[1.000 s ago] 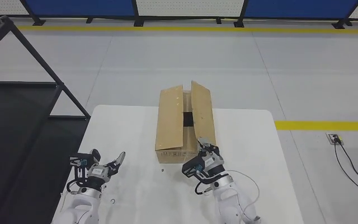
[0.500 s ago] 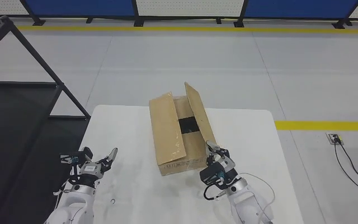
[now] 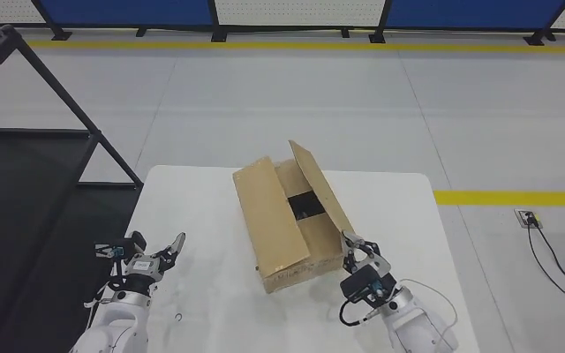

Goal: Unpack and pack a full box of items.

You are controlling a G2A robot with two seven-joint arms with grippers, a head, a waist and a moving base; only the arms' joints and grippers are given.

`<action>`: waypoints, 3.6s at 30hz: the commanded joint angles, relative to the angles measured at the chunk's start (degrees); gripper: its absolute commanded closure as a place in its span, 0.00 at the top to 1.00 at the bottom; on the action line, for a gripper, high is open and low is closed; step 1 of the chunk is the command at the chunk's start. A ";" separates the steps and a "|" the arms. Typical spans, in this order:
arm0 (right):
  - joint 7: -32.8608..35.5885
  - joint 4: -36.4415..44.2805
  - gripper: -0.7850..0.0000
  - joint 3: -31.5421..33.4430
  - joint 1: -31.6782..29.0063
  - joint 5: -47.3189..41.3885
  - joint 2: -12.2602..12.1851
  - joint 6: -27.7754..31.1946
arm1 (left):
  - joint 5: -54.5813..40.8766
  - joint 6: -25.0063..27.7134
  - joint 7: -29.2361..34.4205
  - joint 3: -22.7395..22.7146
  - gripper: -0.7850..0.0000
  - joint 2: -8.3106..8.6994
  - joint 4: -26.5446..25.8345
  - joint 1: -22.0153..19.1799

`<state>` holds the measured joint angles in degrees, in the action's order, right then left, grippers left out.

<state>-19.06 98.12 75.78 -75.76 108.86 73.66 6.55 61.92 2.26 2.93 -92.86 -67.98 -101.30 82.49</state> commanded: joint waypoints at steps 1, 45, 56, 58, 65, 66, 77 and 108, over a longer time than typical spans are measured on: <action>-0.14 0.00 0.00 -0.02 0.02 0.04 0.01 -0.16 | 0.00 0.00 0.00 0.00 1.00 0.00 0.00 0.00; -16.72 -0.58 0.00 4.84 -1.28 -5.91 -3.07 22.53 | 0.52 0.61 -1.15 -1.63 1.00 -0.27 0.64 0.65; -18.44 -2.90 0.00 4.93 0.66 -8.12 -3.72 25.01 | 1.10 1.24 -1.11 -2.54 1.00 -0.24 2.00 0.26; -18.04 -3.33 0.00 4.66 1.33 -8.11 -3.80 25.30 | 1.06 1.20 -1.11 -2.54 1.00 -0.27 2.03 0.22; -15.28 -5.04 0.00 3.50 3.98 -7.96 -3.94 25.05 | 1.37 1.53 -1.24 -2.54 1.00 -0.32 1.76 0.67; -14.92 -5.24 0.00 3.31 4.34 -8.05 -3.95 24.97 | 1.37 1.55 -1.26 -2.57 1.00 -0.33 1.77 0.75; -12.79 -4.59 1.00 3.32 4.81 -10.72 -4.08 21.68 | 1.41 1.97 -1.37 -2.49 1.00 -0.44 2.32 0.68; -14.99 3.70 1.00 10.60 -6.50 -14.39 -5.59 19.08 | 9.28 7.08 -6.87 5.15 1.00 -0.81 20.02 -16.86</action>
<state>-33.87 101.90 86.29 -82.07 94.38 68.13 25.47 71.33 9.14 -3.83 -88.13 -68.72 -82.57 66.69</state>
